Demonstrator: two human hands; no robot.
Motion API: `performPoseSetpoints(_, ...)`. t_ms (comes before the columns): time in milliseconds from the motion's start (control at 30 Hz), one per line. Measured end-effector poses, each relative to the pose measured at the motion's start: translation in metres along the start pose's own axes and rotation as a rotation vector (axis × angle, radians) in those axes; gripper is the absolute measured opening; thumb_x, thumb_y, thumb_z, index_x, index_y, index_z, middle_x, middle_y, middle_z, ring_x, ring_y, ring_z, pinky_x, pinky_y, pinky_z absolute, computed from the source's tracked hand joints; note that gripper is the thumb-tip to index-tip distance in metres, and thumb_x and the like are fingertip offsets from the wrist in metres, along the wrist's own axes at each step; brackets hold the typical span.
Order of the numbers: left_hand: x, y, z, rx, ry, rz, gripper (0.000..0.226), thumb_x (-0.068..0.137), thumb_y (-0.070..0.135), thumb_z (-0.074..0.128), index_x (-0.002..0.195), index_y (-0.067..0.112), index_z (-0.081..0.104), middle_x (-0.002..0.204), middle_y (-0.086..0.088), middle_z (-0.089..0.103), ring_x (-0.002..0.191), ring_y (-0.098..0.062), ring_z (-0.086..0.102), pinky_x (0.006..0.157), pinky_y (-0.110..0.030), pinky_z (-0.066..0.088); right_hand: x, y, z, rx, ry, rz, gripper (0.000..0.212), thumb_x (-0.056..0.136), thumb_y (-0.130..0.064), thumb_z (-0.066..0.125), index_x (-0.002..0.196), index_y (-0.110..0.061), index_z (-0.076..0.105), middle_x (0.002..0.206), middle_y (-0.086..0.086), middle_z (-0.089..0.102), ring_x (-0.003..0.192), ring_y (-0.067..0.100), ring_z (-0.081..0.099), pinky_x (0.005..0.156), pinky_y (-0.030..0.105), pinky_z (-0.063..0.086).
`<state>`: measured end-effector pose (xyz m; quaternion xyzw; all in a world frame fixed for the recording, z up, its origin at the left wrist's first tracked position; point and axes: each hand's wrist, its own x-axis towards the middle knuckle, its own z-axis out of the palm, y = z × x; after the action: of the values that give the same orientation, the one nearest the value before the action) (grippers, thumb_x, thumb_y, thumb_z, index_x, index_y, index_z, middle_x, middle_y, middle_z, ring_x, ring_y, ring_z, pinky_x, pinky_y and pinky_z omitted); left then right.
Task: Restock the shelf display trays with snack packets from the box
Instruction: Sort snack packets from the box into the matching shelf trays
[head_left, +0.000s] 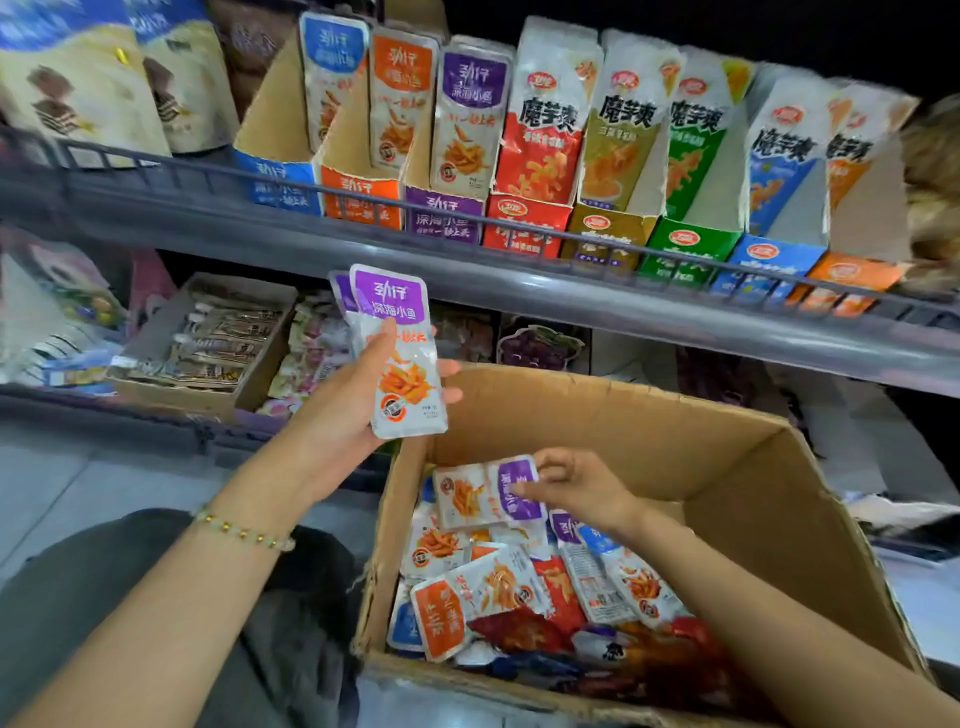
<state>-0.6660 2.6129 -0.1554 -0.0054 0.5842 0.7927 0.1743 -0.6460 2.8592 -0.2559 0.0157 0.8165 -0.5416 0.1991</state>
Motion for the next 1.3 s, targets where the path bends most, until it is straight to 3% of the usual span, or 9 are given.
performPoseSetpoints(267, -0.001, -0.012, 0.017, 0.088, -0.040, -0.088, 0.045, 0.092, 0.058, 0.033, 0.116, 0.029, 0.058, 0.103, 0.005, 0.074, 0.096, -0.012, 0.069, 0.087, -0.033, 0.054, -0.023, -0.109, -0.038, 0.128, 0.097, -0.280, 0.019, 0.079, -0.028, 0.063, 0.087, -0.013, 0.070, 0.072, -0.004, 0.071, 0.064, 0.004, 0.062, 0.057, 0.014, 0.048)
performPoseSetpoints(400, -0.003, -0.019, 0.028, 0.139, -0.227, -0.195, 0.089, 0.066, 0.079, 0.059, 0.139, 0.031, 0.043, 0.132, 0.006, 0.059, 0.119, -0.013, 0.058, 0.107, -0.042, 0.041, -0.016, -0.133, -0.009, 0.154, 0.191, -0.402, 0.003, 0.085, -0.019, 0.067, 0.084, -0.016, 0.068, 0.074, -0.006, 0.073, 0.067, 0.006, 0.069, 0.056, 0.016, 0.050)
performPoseSetpoints(500, -0.005, -0.019, 0.028, 0.238, -0.246, -0.196, 0.071, 0.065, 0.053, 0.079, 0.128, 0.030, 0.054, 0.121, 0.003, 0.067, 0.110, -0.017, 0.064, 0.103, -0.043, 0.045, -0.011, -0.134, 0.004, 0.195, 0.358, -0.405, 0.001, 0.086, -0.020, 0.068, 0.087, -0.020, 0.068, 0.082, -0.005, 0.074, 0.078, 0.011, 0.071, 0.066, 0.028, 0.058)
performPoseSetpoints(600, -0.006, -0.017, 0.029, 0.189, -0.247, -0.173, 0.059, 0.076, 0.034, 0.071, 0.130, 0.023, 0.050, 0.117, -0.003, 0.069, 0.102, -0.023, 0.068, 0.098, -0.041, 0.049, -0.008, -0.130, 0.009, 0.173, 0.482, -0.424, 0.036, 0.076, -0.045, 0.072, 0.103, -0.025, 0.062, 0.102, -0.001, 0.069, 0.091, 0.020, 0.068, 0.074, 0.044, 0.058)
performPoseSetpoints(733, -0.010, -0.010, 0.028, 0.180, -0.305, -0.152, 0.040, 0.089, 0.022, 0.060, 0.128, 0.021, 0.053, 0.115, -0.002, 0.070, 0.105, -0.022, 0.067, 0.094, -0.035, 0.052, -0.012, -0.135, 0.011, 0.502, 0.148, -0.120, 0.056, 0.069, -0.047, 0.068, 0.120, -0.026, 0.054, 0.106, 0.002, 0.072, 0.094, 0.018, 0.071, 0.069, 0.032, 0.057)
performPoseSetpoints(833, -0.010, -0.009, 0.026, 0.288, -0.260, -0.095, 0.033, 0.087, 0.027, 0.064, 0.119, 0.026, 0.061, 0.108, 0.006, 0.072, 0.101, -0.012, 0.068, 0.089, -0.029, 0.054, -0.011, -0.138, 0.010, 0.572, 0.118, -0.171, 0.053, 0.072, -0.035, 0.071, 0.121, -0.018, 0.058, 0.108, 0.011, 0.071, 0.096, 0.024, 0.069, 0.082, 0.039, 0.057)
performPoseSetpoints(1000, -0.012, -0.008, 0.029, 0.484, -0.116, 0.023, 0.035, 0.085, 0.045, 0.062, 0.116, 0.033, 0.053, 0.086, 0.006, 0.073, 0.062, -0.019, 0.071, 0.047, -0.021, 0.052, -0.008, -0.143, 0.016, 0.573, 0.315, -0.279, 0.038, 0.086, -0.022, 0.065, 0.122, -0.025, 0.054, 0.106, 0.008, 0.070, 0.088, 0.019, 0.071, 0.072, 0.034, 0.060)
performPoseSetpoints(1133, -0.010, -0.008, 0.027, 0.415, -0.039, 0.134, 0.035, 0.080, 0.042, 0.064, 0.110, 0.032, 0.050, 0.081, 0.000, 0.072, 0.053, -0.018, 0.066, 0.046, -0.023, 0.053, -0.005, -0.147, 0.022, 0.545, 0.360, -0.297, 0.034, 0.091, -0.025, 0.061, 0.123, -0.032, 0.053, 0.114, 0.009, 0.067, 0.097, 0.024, 0.069, 0.086, 0.045, 0.057)
performPoseSetpoints(1300, -0.010, -0.009, 0.021, 0.550, -0.086, 0.185, 0.034, 0.087, 0.048, 0.050, 0.119, 0.039, 0.043, 0.086, 0.000, 0.069, 0.058, -0.012, 0.063, 0.052, -0.023, 0.051, -0.008, -0.155, 0.021, 0.364, 0.202, -0.346, 0.047, 0.090, -0.025, 0.060, 0.132, -0.035, 0.040, 0.110, 0.003, 0.067, 0.094, 0.016, 0.070, 0.078, 0.030, 0.058)
